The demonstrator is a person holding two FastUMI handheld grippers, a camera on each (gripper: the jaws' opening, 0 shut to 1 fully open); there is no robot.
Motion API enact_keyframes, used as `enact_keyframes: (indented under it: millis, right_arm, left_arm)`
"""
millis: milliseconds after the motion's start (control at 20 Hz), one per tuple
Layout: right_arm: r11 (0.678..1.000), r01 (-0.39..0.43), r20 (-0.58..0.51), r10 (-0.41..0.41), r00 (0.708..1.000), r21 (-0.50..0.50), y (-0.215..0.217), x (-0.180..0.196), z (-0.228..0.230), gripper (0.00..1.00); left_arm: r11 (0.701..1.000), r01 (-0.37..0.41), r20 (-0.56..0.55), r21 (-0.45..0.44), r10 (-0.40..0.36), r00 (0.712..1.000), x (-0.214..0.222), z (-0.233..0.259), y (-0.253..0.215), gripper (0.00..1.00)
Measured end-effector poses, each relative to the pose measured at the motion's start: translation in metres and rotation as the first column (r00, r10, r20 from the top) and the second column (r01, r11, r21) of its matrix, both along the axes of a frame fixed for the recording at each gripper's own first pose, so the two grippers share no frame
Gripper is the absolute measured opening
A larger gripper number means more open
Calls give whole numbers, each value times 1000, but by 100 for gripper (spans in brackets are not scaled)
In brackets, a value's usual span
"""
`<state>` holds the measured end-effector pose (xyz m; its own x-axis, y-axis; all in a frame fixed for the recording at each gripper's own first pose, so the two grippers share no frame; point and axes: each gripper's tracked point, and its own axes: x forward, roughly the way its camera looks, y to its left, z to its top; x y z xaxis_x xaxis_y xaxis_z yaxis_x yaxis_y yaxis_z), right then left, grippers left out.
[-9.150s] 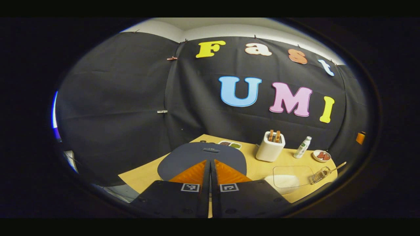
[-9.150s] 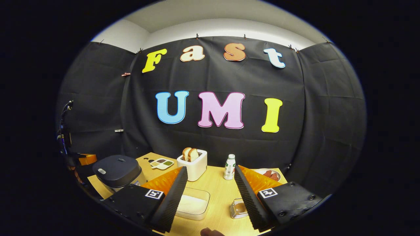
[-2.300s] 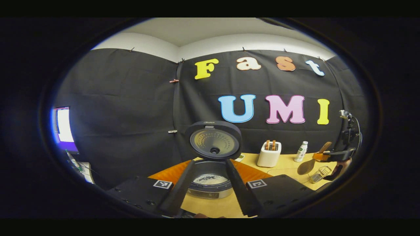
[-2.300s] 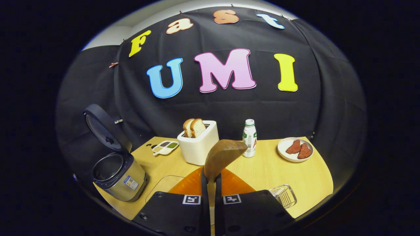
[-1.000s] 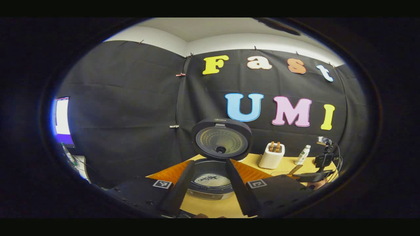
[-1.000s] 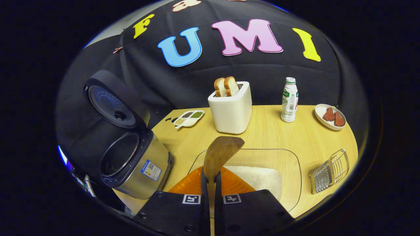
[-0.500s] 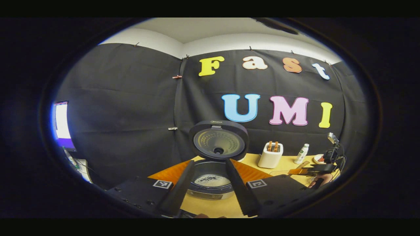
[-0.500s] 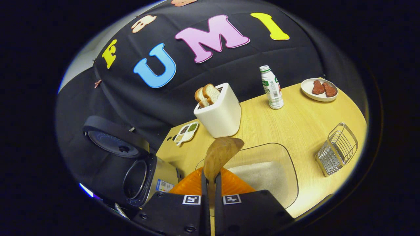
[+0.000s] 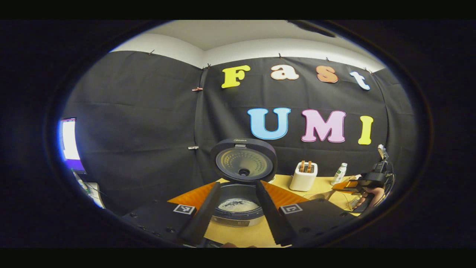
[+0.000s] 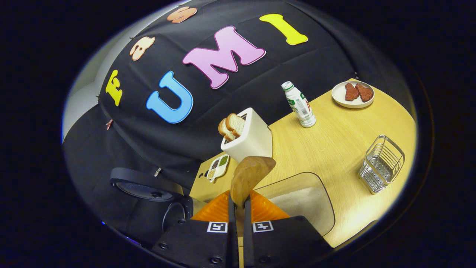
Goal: Close the left gripper, press the button to open the rice cooker; take a wooden spoon from the chopstick holder with the right hand, scoop a spoonful of rice and pour it into the rice cooker, then put the wooden spoon back into the chopstick holder.
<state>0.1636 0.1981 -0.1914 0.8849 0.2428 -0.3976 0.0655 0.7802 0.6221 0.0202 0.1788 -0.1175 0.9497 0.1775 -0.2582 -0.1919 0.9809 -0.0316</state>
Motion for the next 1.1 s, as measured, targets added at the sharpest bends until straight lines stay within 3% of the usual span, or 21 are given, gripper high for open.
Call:
enact_keyframes:
  millis: [300,600,800,1100]
  right_arm:
    - [997,-71,50,70,996,16,38,5,37,10]
    - [981,-196,94,195,976,0,108,10,63,10]
    - [954,-296,118,299,947,-41,165,11,69,10]
    - [899,-390,158,422,893,-199,219,10,65,10]
  left_arm:
    - [1000,-14,9,-20,14,1000,-3,-2,6,67]
    - [999,-26,23,-22,27,999,-2,1,15,67]
    - [999,-45,20,-23,45,999,-3,0,23,67]
    - [997,-58,9,-46,59,998,-2,-8,29,67]
